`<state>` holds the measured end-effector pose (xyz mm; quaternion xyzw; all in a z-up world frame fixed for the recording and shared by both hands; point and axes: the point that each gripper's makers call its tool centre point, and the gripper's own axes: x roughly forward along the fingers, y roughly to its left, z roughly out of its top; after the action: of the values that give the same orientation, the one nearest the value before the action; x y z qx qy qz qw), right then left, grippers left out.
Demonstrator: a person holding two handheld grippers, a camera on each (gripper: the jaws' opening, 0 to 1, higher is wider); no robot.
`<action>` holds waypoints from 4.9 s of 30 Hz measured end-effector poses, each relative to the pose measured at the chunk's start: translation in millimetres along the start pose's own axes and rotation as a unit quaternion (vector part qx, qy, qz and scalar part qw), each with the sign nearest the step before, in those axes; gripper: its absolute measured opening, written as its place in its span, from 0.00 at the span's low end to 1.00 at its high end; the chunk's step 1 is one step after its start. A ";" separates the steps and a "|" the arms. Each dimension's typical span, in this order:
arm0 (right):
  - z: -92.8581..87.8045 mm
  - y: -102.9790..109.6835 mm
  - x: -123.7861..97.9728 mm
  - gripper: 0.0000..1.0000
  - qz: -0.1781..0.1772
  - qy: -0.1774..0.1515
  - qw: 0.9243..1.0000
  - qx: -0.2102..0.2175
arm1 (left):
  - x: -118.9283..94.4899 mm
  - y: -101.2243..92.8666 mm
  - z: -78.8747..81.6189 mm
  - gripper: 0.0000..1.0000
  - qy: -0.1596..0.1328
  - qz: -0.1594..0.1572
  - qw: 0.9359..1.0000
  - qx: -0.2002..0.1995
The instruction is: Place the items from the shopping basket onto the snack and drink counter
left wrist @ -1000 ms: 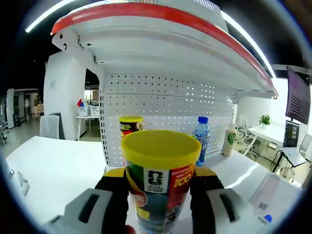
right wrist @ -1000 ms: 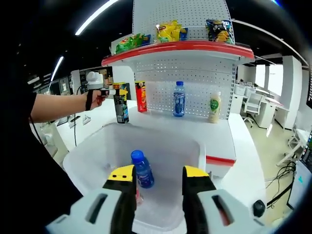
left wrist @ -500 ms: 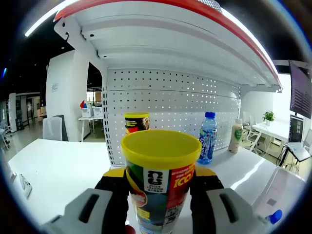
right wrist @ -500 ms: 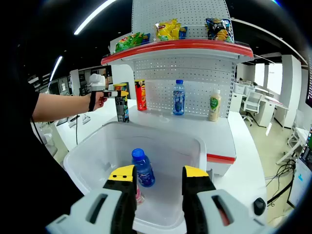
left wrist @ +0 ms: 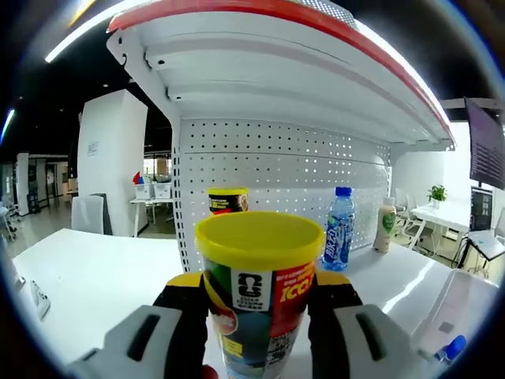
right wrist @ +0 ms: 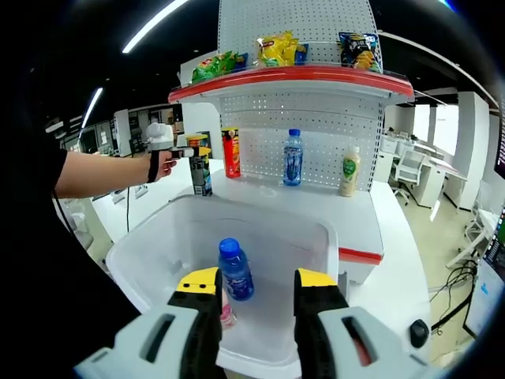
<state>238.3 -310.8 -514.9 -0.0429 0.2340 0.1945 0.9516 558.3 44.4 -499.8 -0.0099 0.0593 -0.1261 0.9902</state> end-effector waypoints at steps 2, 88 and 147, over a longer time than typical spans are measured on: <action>-0.9 2.1 -0.7 0.34 0.001 0.001 1.000 -0.002 | -3.1 -0.3 -0.8 0.50 -0.002 0.001 1.000 -0.004; 18.1 -5.5 46.9 0.39 0.074 -0.009 0.996 -0.041 | -200.5 -130.7 -15.9 0.69 0.092 -0.178 0.979 0.048; -24.1 -9.9 43.7 0.42 0.082 0.047 0.995 -0.038 | -221.1 -189.1 -121.5 0.65 0.174 -0.306 0.934 0.062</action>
<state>267.5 -308.7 -556.5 -0.0687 0.2736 0.2787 0.9180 284.2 -83.8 -588.4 0.0560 0.2169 -0.4266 0.8763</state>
